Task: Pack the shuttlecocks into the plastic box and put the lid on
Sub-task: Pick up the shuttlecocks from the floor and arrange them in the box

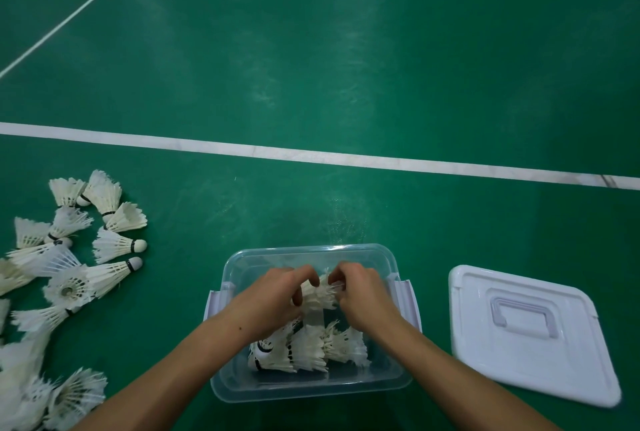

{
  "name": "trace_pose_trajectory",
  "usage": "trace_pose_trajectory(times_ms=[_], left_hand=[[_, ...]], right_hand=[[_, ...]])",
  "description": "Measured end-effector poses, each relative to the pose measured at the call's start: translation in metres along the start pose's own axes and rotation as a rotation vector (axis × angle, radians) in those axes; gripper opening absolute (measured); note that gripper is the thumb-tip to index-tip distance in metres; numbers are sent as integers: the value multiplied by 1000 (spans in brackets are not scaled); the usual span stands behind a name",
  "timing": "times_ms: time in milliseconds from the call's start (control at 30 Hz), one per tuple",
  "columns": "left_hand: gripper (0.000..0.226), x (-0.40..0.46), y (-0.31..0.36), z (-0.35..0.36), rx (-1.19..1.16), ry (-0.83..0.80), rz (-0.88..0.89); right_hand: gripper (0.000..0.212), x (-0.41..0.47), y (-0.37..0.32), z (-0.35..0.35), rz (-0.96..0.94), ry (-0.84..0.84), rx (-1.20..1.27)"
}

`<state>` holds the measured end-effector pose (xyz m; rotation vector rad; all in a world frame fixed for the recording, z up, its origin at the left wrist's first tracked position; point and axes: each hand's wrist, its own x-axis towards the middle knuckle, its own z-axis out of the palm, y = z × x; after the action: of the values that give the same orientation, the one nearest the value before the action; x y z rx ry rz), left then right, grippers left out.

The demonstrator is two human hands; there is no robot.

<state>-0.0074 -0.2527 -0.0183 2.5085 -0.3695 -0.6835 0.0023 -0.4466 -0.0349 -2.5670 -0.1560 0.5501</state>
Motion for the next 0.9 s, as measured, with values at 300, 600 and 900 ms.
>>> trace_pose_trajectory(times_ms=[300, 600, 900], left_hand=[[44, -21, 8, -17, -202, 124, 20], [40, -16, 34, -47, -519, 286, 73], [31, -1, 42, -54, -878, 182, -154]], right_hand=[[21, -14, -8, -13, 63, -13, 47], [36, -56, -23, -74, -243, -5, 439], [45, -41, -17, -80, -556, 10, 148]])
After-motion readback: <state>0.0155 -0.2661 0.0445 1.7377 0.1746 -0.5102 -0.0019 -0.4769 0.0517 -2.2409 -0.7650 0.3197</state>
